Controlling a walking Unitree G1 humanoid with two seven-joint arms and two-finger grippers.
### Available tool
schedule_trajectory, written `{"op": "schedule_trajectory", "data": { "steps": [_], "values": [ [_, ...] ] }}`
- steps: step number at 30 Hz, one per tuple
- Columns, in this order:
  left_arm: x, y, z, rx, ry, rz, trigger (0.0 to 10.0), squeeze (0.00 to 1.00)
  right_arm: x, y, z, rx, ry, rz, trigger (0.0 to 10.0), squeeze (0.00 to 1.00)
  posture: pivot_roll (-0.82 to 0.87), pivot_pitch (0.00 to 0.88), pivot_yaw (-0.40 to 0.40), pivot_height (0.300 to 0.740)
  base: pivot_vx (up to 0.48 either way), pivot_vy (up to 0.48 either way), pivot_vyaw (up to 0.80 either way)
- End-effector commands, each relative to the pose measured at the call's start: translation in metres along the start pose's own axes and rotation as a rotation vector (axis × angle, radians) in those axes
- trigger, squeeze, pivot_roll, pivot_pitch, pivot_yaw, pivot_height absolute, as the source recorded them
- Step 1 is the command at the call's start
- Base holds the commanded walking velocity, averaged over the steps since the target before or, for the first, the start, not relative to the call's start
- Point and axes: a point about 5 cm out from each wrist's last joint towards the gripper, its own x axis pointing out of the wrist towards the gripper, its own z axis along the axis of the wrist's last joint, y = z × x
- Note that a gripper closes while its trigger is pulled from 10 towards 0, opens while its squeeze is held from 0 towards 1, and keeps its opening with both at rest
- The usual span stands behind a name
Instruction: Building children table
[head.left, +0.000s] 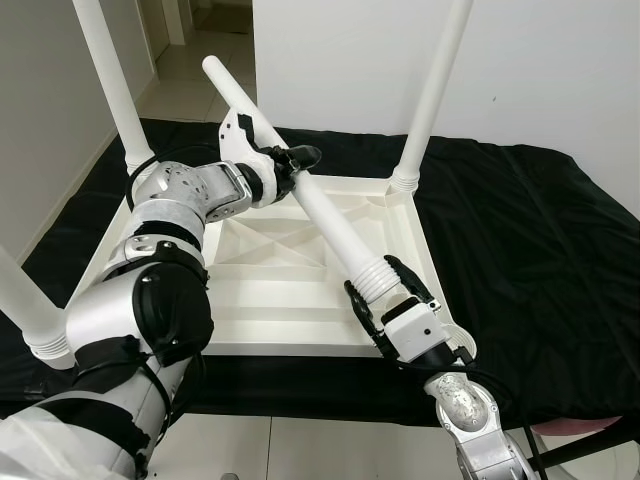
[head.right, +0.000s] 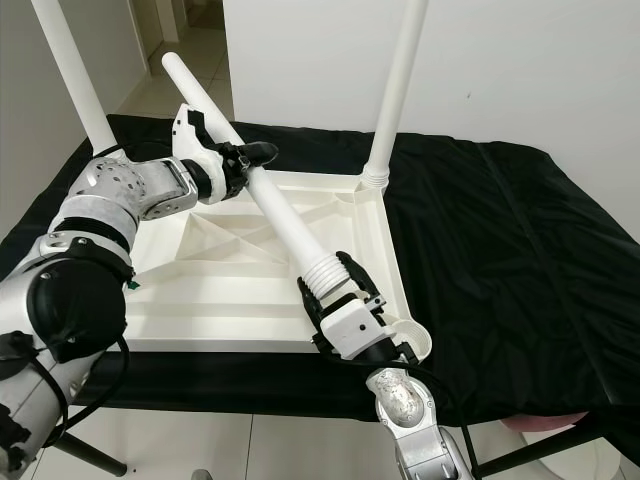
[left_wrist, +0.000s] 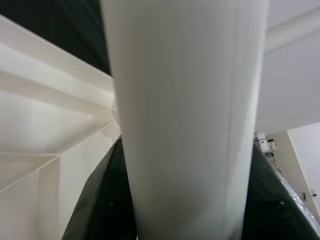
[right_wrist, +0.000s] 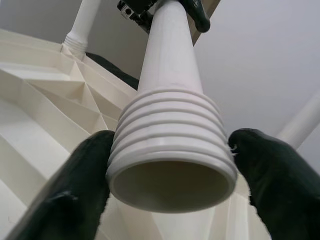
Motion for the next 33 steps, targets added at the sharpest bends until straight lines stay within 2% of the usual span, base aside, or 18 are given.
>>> {"op": "schedule_trajectory", "data": {
  "steps": [1,2,4,6,10,20,21,22,23,24,27,30,32,33],
  "values": [
    [0.001,-0.006,0.005,0.000,-0.016,-0.016,0.6,0.00,-0.002,0.000,-0.004,0.029,0.019,0.002,10.0,0.93,-0.06,0.000,0.002,0.740,0.000,0.000,0.00],
    [0.001,-0.006,0.005,-0.011,-0.015,-0.015,10.0,0.00,-0.003,0.000,-0.005,0.079,0.030,-0.006,10.0,1.00,-0.06,0.000,0.000,0.740,0.000,0.000,0.00],
    [0.001,-0.006,0.005,-0.011,-0.015,-0.015,10.0,0.00,-0.003,0.000,-0.005,0.079,0.030,-0.006,10.0,1.00,-0.06,0.000,0.000,0.740,0.000,0.000,0.00],
    [0.000,-0.007,0.007,0.003,-0.023,-0.026,10.0,0.00,-0.005,-0.002,-0.008,0.159,0.055,-0.036,10.0,1.00,-0.06,0.000,-0.001,0.740,0.000,0.000,0.00],
    [0.000,-0.008,0.009,0.017,-0.039,-0.035,10.0,0.00,-0.007,-0.005,-0.011,0.215,0.080,-0.069,10.0,1.00,-0.06,0.000,-0.002,0.740,0.000,0.000,0.00],
    [-0.001,-0.012,0.016,0.042,-0.080,-0.061,10.0,0.00,-0.009,-0.010,-0.015,0.252,0.111,-0.109,10.0,1.00,-0.07,0.000,-0.007,0.740,0.000,0.000,0.00],
    [-0.002,-0.015,0.019,0.061,-0.106,-0.076,10.0,0.00,-0.009,-0.012,-0.017,0.269,0.122,-0.122,10.0,0.64,-0.07,0.000,-0.009,0.740,0.000,0.000,0.00],
    [-0.002,-0.015,0.019,0.061,-0.106,-0.076,10.0,0.00,-0.009,-0.012,-0.017,0.269,0.122,-0.122,10.0,0.64,-0.07,0.000,-0.009,0.740,0.000,0.000,0.00],
    [-0.002,-0.017,0.022,0.083,-0.133,-0.090,10.0,0.00,-0.009,-0.014,-0.019,0.292,0.134,-0.134,10.0,0.00,-0.07,0.000,-0.014,0.740,0.000,0.000,0.00],
    [-0.004,-0.019,0.026,0.115,-0.169,-0.093,10.0,0.00,-0.009,-0.015,-0.020,0.311,0.146,-0.145,10.0,0.00,-0.07,0.000,-0.017,0.740,0.000,0.000,0.00],
    [-0.005,-0.021,0.031,0.130,-0.206,-0.097,10.0,0.00,-0.008,-0.017,-0.021,0.327,0.156,-0.158,10.0,0.00,-0.07,0.000,-0.020,0.740,0.000,0.000,0.00],
    [-0.009,-0.024,0.039,0.174,-0.282,-0.092,10.0,0.00,-0.006,-0.023,-0.022,0.360,0.165,-0.188,10.0,0.00,-0.06,0.000,-0.024,0.740,0.000,0.000,0.00],
    [-0.009,-0.024,0.039,0.174,-0.282,-0.092,10.0,0.00,-0.006,-0.023,-0.022,0.360,0.165,-0.188,10.0,0.00,-0.06,0.000,-0.024,0.740,0.000,0.000,0.00],
    [-0.011,-0.024,0.042,0.208,-0.312,-0.078,10.0,0.00,-0.004,-0.025,-0.021,0.359,0.165,-0.196,10.0,0.00,-0.06,0.000,-0.027,0.740,0.000,0.000,0.00]
  ]
}}
